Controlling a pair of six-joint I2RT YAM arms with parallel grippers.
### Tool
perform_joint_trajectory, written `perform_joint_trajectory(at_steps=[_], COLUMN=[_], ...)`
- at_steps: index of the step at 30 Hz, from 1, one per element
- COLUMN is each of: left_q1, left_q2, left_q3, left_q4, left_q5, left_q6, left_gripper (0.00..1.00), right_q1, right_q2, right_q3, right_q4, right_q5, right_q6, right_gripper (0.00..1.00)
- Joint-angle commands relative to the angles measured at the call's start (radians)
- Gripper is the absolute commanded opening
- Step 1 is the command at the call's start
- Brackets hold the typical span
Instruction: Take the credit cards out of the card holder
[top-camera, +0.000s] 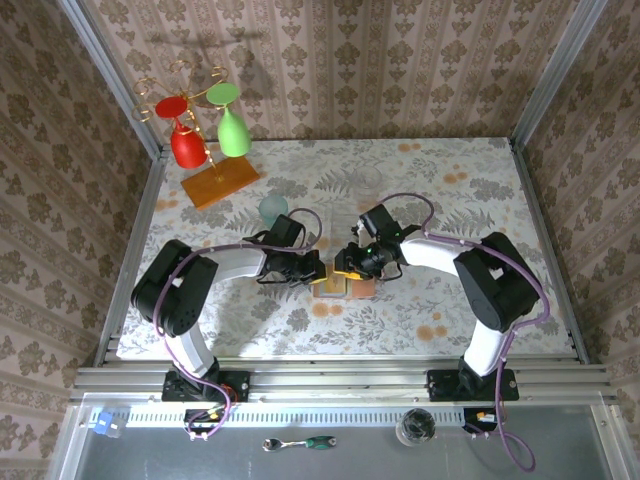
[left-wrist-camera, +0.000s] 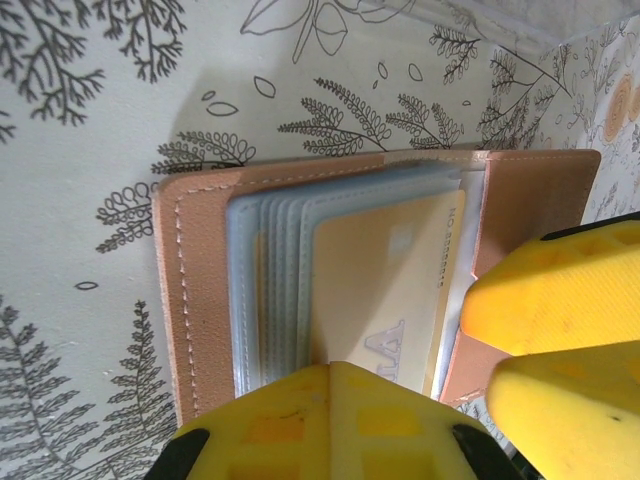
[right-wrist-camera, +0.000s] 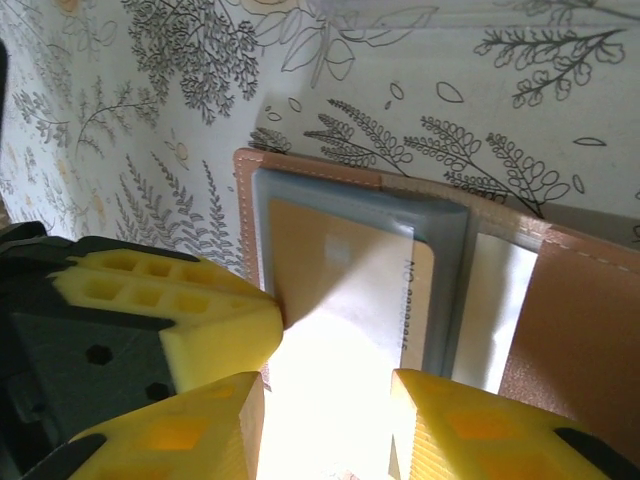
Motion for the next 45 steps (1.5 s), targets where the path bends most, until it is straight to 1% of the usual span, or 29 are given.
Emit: perform_joint_trajectory(at_steps=[1,6,11,13,17,25,34,45], left_q1=[0.011,0.011,0.012,0.013,0.014,0.019,0.021,0.021], left_q2=[0.008,0.012,0.017,0.015,0.016,0.009,0.004,-0.013], left_q3=[-0.023,-0.024,-0.022,-0.021,-0.023,-0.026,-0.024,0.005], left_q4=[-0.025,-0.020,-0.016,-0.016,-0.016,-0.017,-0.017,-0.030], left_q5=[-0.016,-0.011,-0.007,-0.006,-0.007,-0.010,-0.004,0.001], left_q6=[0.002,0.002,0.001,0.003,0.003,0.003,0.001,0.006], left_gripper=[0.04,0.04,0.04,0.04,0.04,0.05,0.05,0.05], right_q1=[0.007,0.007,0.008,0.008,0.008,0.008,0.008,0.006], right_q2=[0.017,0.026,0.038,0.042,0.050,0.016,-0.020,-0.070], right_q3=[-0.013,-0.013,-0.014,-0.010,0.002,0.006,0.009,0.003], right_q4=[0.008,0.018,0.035,0.033,-0.015,-0.095,-0.111,-0.113], right_q5=[-0.030,-0.034,-0.050,-0.052,-0.014,0.070,0.106,0.103], right_q6=[0.004,0.005,0.010,0.008,-0.001,-0.036,-0.061,-0.062], right_gripper=[0.38,0.36,0.30,0.29,0.29,0.30,0.30,0.30])
